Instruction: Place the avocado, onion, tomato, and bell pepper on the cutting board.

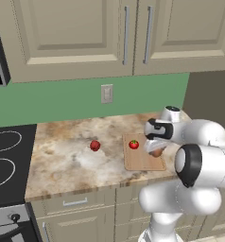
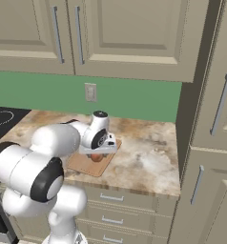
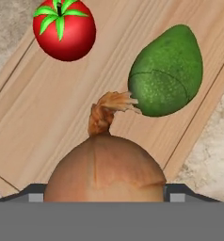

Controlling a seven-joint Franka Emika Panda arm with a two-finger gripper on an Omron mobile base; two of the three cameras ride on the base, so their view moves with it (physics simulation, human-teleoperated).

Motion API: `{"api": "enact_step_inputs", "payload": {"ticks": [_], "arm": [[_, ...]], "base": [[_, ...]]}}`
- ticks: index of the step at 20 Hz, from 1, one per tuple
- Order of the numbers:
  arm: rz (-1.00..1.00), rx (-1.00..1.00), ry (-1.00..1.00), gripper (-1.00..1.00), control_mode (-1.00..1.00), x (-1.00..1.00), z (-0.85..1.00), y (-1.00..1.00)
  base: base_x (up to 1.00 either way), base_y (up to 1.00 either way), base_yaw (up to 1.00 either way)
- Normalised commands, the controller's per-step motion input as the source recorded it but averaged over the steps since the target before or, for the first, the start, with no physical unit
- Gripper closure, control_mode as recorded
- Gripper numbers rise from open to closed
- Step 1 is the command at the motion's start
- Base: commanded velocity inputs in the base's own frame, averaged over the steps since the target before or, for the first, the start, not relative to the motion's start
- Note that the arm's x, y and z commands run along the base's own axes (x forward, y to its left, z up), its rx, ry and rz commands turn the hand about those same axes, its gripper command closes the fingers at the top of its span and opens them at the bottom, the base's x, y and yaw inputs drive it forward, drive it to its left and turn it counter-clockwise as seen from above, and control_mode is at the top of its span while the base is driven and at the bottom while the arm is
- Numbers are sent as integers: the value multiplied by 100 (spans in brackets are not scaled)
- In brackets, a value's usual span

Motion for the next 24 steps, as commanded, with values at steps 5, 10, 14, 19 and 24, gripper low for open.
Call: {"api": "enact_step_inputs", "payload": {"ticks": [5, 10, 14, 19, 24], "arm": [[0, 0, 0, 100, -100, 23, -34, 0], [0, 0, 0, 100, -100, 23, -33, 0], [0, 0, 1, 100, -100, 14, -32, -1], [0, 0, 1, -100, -100, 0, -38, -2], [0, 0, 1, -100, -100, 0, -17, -2]], "base": [[0, 0, 0], [0, 0, 0], [0, 0, 0], [0, 0, 0], [0, 0, 0]]}}
